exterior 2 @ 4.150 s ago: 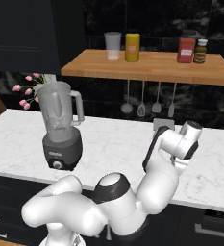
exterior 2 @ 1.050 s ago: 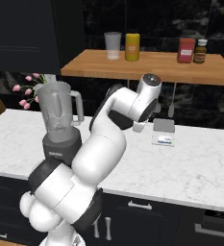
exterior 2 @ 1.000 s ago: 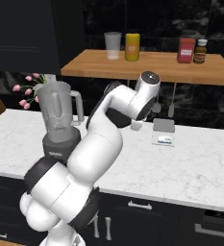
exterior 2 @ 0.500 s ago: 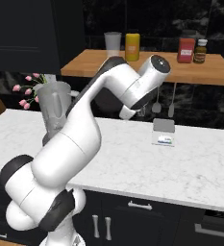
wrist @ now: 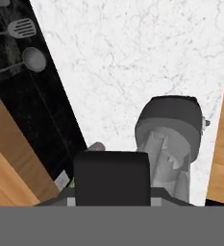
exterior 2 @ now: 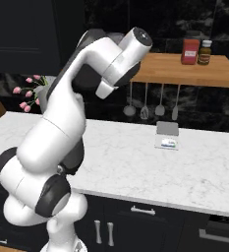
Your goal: Close the lid blender by securely placing the lid on top.
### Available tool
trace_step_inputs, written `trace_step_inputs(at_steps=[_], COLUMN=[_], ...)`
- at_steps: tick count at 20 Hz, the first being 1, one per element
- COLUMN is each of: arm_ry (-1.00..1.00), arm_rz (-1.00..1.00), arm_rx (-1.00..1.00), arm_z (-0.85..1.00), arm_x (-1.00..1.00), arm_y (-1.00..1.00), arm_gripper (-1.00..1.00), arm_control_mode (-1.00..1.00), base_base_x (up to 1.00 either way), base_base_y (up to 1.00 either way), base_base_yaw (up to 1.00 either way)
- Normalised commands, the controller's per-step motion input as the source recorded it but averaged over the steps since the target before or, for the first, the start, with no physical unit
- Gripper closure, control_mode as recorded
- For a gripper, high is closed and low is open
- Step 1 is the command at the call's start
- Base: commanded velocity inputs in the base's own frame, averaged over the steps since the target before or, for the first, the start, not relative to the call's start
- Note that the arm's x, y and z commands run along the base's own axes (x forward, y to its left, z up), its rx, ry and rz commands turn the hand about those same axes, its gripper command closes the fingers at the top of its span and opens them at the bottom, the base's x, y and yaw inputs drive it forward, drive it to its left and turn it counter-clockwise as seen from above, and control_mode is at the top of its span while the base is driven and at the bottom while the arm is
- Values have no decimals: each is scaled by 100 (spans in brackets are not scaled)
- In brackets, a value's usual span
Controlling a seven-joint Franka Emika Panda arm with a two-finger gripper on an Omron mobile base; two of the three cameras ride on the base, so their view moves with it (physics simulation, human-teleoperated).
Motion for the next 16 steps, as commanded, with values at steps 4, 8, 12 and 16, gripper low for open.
trace_step_inputs(at_steps=[4,8,12,16], arm_ry=[9,7,5,6], arm_rz=[8,7,0,0], arm_rx=[-7,-14,-9,-11], arm_z=[-9,-30,0,0], arm_x=[3,3,5,0], arm_y=[68,53,26,38], arm_gripper=[100,100,100,100], arm_control_mode=[-100,-100,-100,-100], base_base_x=[0,0,0,0], base_base_y=[0,0,0,0], base_base_yaw=[0,0,0,0])
